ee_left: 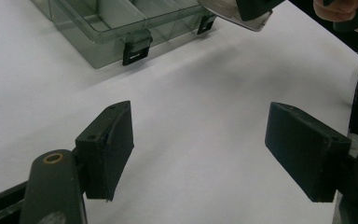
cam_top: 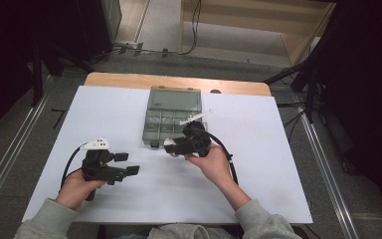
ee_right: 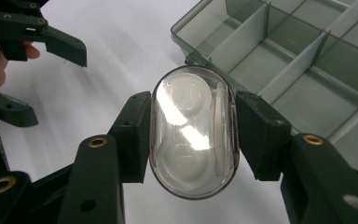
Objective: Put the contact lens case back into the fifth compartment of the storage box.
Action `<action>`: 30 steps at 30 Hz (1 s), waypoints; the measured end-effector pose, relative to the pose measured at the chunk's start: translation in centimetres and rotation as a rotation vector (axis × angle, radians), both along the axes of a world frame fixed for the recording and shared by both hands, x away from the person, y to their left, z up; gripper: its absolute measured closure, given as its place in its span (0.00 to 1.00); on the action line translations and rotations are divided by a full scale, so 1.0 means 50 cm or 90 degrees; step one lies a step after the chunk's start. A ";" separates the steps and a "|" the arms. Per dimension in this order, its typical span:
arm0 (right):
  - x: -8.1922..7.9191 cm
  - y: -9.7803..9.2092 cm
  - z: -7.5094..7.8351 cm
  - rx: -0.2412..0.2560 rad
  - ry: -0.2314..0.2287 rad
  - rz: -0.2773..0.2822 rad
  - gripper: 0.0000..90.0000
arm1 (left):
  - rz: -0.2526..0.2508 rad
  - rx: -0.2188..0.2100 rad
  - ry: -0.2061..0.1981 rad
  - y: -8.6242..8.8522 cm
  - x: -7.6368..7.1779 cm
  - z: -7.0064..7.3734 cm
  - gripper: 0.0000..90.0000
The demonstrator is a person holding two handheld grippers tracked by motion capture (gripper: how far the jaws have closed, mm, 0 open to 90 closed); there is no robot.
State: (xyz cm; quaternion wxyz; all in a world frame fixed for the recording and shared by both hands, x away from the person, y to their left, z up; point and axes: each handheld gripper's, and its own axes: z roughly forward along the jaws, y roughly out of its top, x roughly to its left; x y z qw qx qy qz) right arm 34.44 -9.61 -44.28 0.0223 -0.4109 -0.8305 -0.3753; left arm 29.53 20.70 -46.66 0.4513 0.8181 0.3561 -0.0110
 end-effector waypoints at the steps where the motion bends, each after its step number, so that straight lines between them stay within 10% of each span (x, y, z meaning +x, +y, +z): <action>1: 0.003 0.002 0.000 0.001 -0.005 0.002 0.52 | 0.000 0.002 -0.002 0.000 0.000 0.000 0.27; 30: 0.071 0.068 -0.002 -0.013 -0.015 -0.008 0.52 | 0.001 -0.001 0.000 0.000 0.001 -0.001 0.27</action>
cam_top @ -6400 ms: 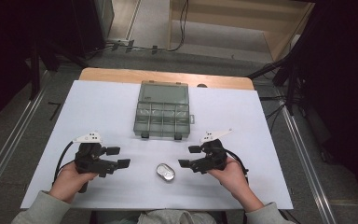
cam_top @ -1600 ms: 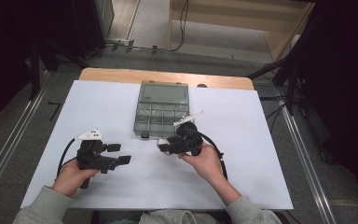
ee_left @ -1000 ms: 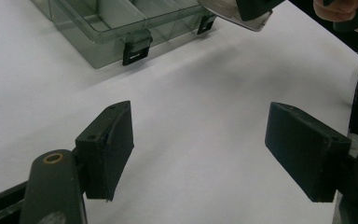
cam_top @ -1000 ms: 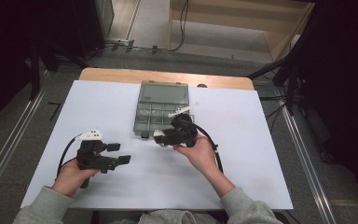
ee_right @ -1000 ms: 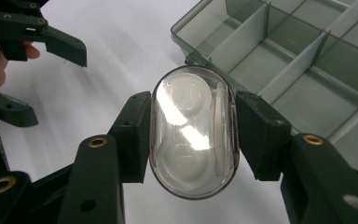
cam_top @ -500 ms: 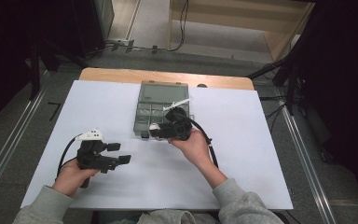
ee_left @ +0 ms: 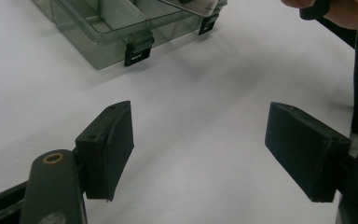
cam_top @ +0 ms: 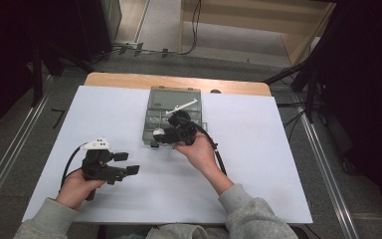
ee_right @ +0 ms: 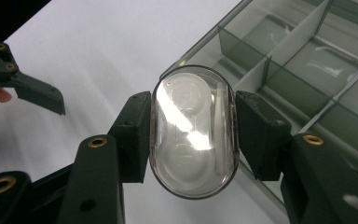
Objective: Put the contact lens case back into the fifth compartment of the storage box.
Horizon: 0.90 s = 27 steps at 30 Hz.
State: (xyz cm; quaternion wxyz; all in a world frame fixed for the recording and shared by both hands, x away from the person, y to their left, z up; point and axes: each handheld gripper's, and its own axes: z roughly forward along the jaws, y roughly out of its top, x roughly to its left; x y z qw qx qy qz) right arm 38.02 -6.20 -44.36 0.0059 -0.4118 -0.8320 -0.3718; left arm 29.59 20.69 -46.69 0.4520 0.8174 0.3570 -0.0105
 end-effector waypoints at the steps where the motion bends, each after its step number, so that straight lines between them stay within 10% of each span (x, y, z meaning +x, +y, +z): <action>1: 0.004 0.001 -0.001 0.003 0.005 -0.002 0.52 | 0.000 0.001 0.000 0.000 0.000 0.000 0.27; 27: 0.066 0.051 -0.006 0.002 0.000 -0.029 0.52 | -0.002 -0.001 -0.001 0.000 0.000 -0.001 0.27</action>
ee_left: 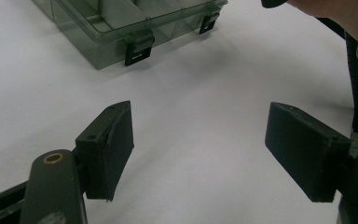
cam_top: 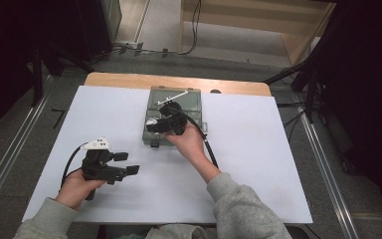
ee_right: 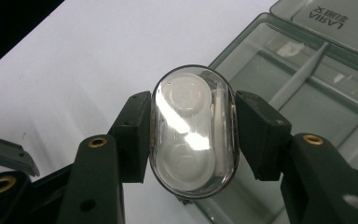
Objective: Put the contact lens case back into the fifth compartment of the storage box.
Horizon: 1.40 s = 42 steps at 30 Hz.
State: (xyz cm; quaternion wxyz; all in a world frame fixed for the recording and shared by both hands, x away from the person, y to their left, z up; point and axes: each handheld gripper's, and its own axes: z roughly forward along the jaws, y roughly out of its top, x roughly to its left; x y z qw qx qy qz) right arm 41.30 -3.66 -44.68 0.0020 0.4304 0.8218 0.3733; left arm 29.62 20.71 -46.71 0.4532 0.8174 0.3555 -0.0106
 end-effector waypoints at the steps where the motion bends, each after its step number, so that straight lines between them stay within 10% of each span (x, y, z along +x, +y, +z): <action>1: 0.001 0.003 0.000 -0.001 0.000 -0.001 0.52 | -0.001 0.002 -0.001 0.000 0.000 0.000 0.27; 42: 0.003 0.017 -0.027 -0.018 -0.028 -0.012 0.37 | -0.001 0.006 -0.006 0.000 0.001 0.002 0.27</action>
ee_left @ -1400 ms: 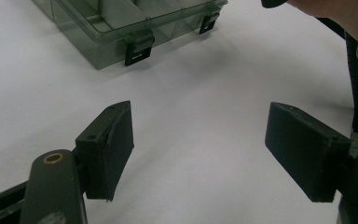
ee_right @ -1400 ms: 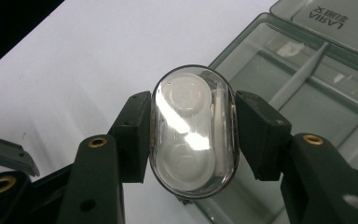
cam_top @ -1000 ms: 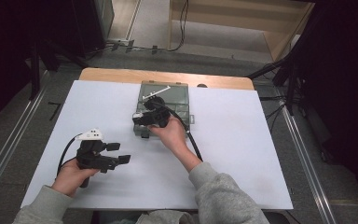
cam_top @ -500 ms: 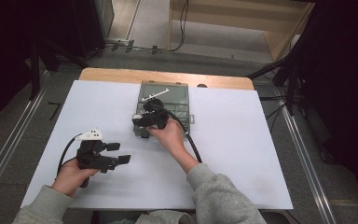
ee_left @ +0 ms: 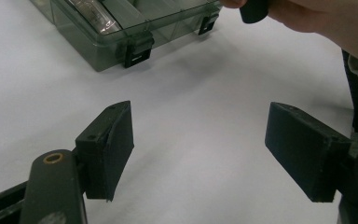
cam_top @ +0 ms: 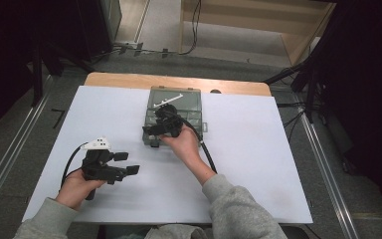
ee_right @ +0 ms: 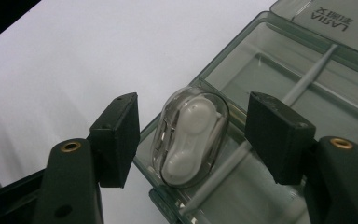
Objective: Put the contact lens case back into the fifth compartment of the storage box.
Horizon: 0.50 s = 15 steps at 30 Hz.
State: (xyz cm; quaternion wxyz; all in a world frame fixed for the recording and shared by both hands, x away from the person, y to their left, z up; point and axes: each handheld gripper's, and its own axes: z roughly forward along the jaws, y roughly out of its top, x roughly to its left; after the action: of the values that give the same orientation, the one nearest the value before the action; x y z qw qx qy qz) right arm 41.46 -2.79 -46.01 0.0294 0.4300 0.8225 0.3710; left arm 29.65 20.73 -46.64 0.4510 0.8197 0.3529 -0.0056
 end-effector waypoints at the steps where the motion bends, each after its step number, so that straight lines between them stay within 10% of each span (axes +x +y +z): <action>1: -0.001 -0.005 0.002 0.000 -0.003 0.002 0.37 | 0.001 0.001 0.000 0.000 0.000 0.000 0.27; 15: -0.034 -0.069 0.023 0.026 -0.017 0.035 0.36 | 0.015 0.008 0.004 -0.002 0.007 0.002 0.27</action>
State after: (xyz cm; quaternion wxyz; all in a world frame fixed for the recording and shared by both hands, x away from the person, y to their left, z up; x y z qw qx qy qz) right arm 39.77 -6.26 -44.85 0.0218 0.4026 0.8260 0.3939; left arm 30.01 20.61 -46.56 0.4450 0.8183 0.3637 -0.0009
